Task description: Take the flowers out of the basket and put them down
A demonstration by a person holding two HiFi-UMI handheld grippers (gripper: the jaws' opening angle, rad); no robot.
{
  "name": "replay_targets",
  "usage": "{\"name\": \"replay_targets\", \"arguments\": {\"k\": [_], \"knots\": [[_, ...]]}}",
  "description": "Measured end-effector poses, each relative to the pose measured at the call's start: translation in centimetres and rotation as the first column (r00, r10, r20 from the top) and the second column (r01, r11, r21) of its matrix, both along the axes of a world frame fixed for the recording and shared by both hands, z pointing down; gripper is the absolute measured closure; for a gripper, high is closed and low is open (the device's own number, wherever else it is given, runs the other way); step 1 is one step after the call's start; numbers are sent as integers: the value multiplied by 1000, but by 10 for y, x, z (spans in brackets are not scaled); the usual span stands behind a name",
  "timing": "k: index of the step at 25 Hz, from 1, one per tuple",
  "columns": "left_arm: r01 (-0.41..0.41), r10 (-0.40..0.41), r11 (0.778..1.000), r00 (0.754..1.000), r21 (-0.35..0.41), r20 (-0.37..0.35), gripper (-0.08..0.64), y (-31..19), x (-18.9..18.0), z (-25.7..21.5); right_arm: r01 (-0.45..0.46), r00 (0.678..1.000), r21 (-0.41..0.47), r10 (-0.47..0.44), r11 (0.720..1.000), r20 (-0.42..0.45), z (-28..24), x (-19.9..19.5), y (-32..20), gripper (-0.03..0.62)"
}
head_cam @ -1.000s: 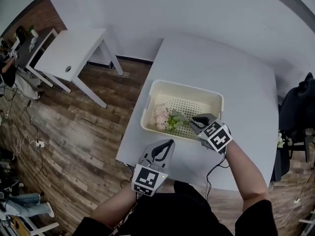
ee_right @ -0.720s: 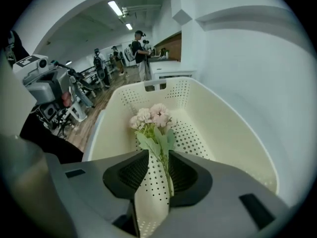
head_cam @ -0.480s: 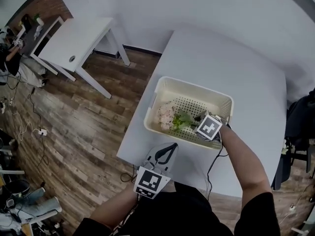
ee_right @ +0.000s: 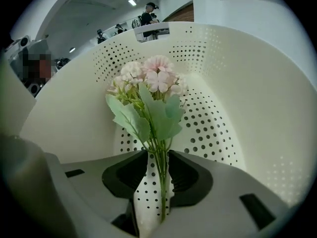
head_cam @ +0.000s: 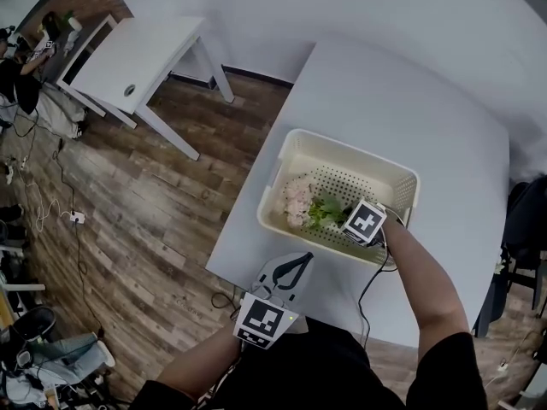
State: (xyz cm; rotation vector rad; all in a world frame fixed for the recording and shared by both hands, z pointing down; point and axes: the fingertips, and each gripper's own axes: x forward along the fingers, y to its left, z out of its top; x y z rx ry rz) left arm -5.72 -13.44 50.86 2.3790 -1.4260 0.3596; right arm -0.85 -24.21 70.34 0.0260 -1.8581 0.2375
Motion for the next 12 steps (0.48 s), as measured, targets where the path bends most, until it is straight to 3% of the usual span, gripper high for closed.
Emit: {"name": "replay_targets", "arguments": {"k": [12], "knots": [[-2, 2, 1000, 1000, -11, -8, 554, -1, -9, 3, 84, 994, 93, -77, 992, -79, 8, -3, -6, 527]]}}
